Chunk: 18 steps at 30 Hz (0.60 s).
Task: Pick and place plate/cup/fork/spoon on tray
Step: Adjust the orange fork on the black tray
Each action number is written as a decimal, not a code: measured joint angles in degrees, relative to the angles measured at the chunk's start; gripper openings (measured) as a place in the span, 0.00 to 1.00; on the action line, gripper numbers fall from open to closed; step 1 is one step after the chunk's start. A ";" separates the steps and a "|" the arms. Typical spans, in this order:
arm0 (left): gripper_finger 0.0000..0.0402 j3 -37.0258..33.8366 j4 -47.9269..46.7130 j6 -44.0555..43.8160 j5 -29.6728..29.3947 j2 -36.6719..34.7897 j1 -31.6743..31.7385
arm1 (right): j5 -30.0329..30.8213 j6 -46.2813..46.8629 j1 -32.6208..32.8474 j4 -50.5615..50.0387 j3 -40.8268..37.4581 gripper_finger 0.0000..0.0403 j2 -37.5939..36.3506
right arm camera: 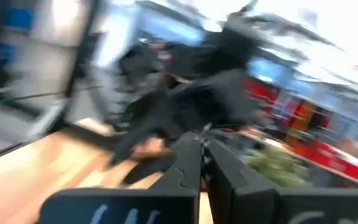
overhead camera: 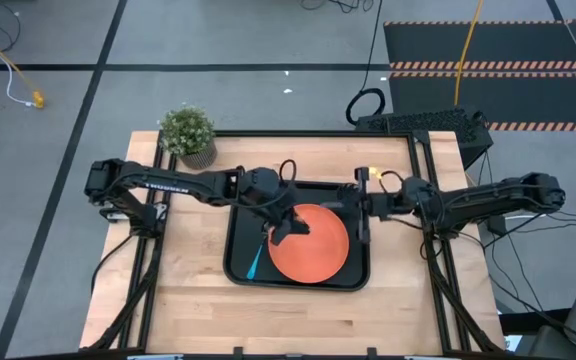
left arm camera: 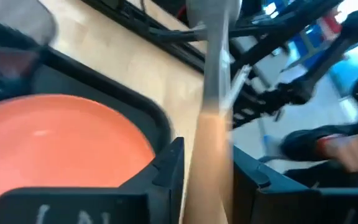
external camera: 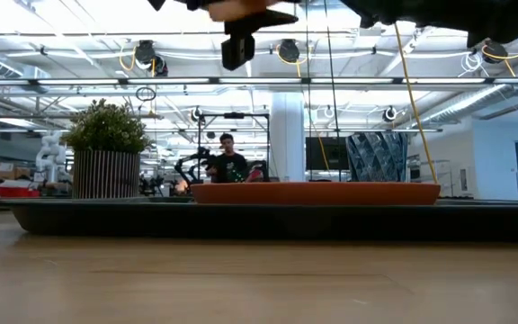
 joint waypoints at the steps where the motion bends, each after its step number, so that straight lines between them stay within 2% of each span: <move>1: 0.23 0.00 -1.09 1.44 0.02 -0.14 0.02 | 1.16 0.54 -0.30 -1.05 0.67 0.00 -0.13; 10: 0.31 -0.07 -4.83 14.36 -0.57 -3.72 1.11 | 0.86 7.62 -2.65 -12.66 4.39 0.00 -1.14; 12: 0.31 0.08 -4.96 16.67 -3.64 -4.67 1.30 | 1.01 9.82 -3.12 -15.89 4.88 0.00 -1.67; 18: 0.31 0.02 -17.11 26.25 -18.45 -8.21 0.61 | -1.29 14.95 -4.42 -26.44 8.85 0.00 -2.93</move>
